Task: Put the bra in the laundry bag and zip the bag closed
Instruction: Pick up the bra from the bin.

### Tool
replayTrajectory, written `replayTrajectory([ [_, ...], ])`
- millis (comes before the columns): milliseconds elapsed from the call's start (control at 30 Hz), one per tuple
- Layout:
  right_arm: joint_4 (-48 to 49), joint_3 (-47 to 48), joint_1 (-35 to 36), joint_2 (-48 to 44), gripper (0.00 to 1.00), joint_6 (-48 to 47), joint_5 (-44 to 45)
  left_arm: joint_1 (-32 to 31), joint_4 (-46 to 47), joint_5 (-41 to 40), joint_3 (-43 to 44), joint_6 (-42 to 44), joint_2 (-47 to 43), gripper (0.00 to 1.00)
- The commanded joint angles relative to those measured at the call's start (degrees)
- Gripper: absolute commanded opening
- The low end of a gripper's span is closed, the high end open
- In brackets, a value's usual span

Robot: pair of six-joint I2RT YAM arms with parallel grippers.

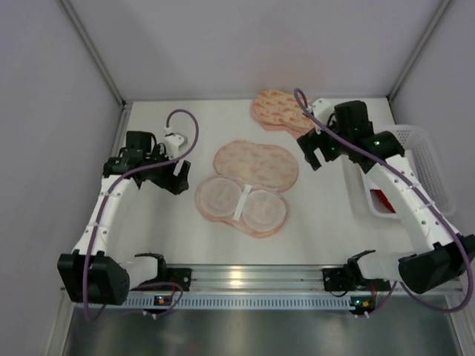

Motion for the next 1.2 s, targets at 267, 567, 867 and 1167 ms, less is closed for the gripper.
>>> replayTrajectory([
  [267, -13.6, 1.5, -34.8, 3.4, 0.99, -8.1, -18.8, -8.5, 7.9, -2.8, -0.5, 4.7, 18.8, 0.77],
  [567, -15.0, 10.0, -43.1, 16.2, 0.83, -5.6, -18.7, -13.6, 14.3, -3.1, -2.4, 5.5, 31.3, 0.65],
  [867, -5.2, 8.2, -43.4, 22.2, 0.52, -0.2, -14.1, -16.2, 14.2, -1.2, -8.0, 1.2, 27.7, 0.49],
  [1167, 1.1, 5.5, -43.0, 28.7, 0.45, 1.9, -11.1, -16.1, 14.1, -1.3, -9.1, -2.2, 16.2, 0.73],
])
